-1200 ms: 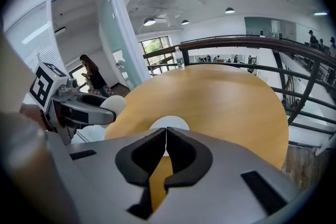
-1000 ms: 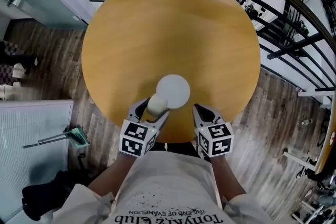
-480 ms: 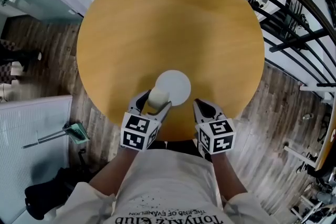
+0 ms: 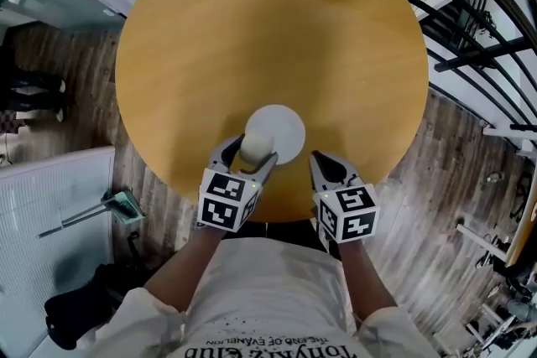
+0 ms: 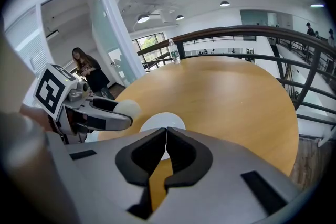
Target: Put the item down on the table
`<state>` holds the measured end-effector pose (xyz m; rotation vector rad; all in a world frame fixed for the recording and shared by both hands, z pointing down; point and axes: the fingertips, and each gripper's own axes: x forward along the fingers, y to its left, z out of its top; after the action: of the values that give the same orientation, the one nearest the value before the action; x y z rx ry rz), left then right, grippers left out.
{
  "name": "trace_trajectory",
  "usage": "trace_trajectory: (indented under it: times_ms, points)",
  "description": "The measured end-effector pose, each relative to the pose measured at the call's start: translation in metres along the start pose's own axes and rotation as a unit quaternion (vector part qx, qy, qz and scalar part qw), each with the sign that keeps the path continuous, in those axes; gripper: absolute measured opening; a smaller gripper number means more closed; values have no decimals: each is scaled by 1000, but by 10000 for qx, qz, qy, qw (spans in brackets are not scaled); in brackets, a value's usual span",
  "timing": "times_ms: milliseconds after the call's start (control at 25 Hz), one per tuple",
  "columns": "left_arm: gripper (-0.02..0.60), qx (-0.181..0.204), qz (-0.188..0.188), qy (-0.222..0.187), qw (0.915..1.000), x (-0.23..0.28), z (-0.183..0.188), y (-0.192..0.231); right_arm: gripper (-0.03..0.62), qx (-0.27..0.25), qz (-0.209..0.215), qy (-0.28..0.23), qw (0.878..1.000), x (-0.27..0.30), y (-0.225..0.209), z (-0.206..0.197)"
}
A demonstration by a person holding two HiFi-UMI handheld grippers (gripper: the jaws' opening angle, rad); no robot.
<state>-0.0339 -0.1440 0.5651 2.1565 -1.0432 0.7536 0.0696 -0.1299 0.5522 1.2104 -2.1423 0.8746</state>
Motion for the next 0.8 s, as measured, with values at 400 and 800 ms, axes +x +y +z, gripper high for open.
trace_trajectory:
  times_ms: [400,800]
  points:
    - [330,151,21,312,9994,32,-9,3,26,50,12,108,9999,7,-8,-7]
    - [330,222,70,593,9980,59,-19,4,26,121,51,188,9997,12,-12,-14]
